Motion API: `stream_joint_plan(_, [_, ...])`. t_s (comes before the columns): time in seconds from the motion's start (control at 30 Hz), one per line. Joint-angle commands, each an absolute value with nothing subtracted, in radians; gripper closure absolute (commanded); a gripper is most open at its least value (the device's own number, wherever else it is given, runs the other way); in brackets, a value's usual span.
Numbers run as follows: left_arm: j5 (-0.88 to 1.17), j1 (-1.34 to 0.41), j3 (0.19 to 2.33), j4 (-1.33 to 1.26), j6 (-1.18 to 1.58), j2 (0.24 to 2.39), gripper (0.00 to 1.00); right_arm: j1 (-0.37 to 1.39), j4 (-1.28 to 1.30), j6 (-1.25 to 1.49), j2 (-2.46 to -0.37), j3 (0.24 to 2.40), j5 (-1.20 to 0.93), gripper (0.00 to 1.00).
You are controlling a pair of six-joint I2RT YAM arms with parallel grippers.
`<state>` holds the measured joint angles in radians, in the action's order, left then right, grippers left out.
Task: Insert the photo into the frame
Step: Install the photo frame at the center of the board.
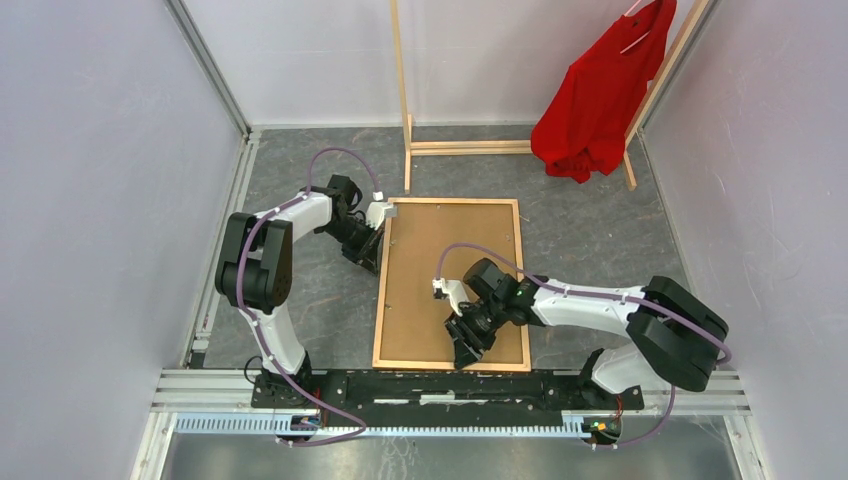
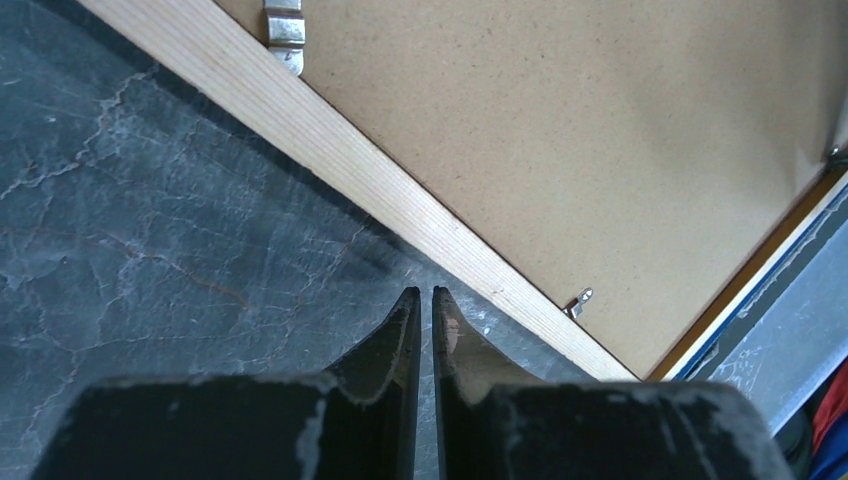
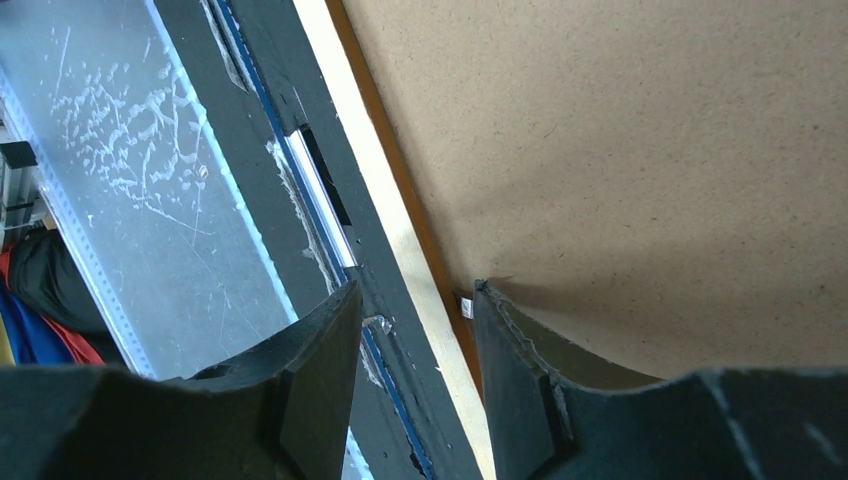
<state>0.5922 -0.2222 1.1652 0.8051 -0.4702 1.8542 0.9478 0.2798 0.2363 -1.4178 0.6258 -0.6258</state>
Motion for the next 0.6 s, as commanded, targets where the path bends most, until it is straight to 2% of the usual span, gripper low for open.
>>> stream_joint_plan(0.0, [0.578, -0.225, 1.175, 0.785, -0.463, 1.826, 0.85, 0.949, 0.313, 0.207, -1.445, 0.647, -0.648, 0.49])
stream_joint_plan(0.57, [0.578, -0.225, 1.190, 0.784, -0.453, 1.842, 0.86, 0.949, 0.328, 0.184, -1.467, 0.650, -0.650, 0.51])
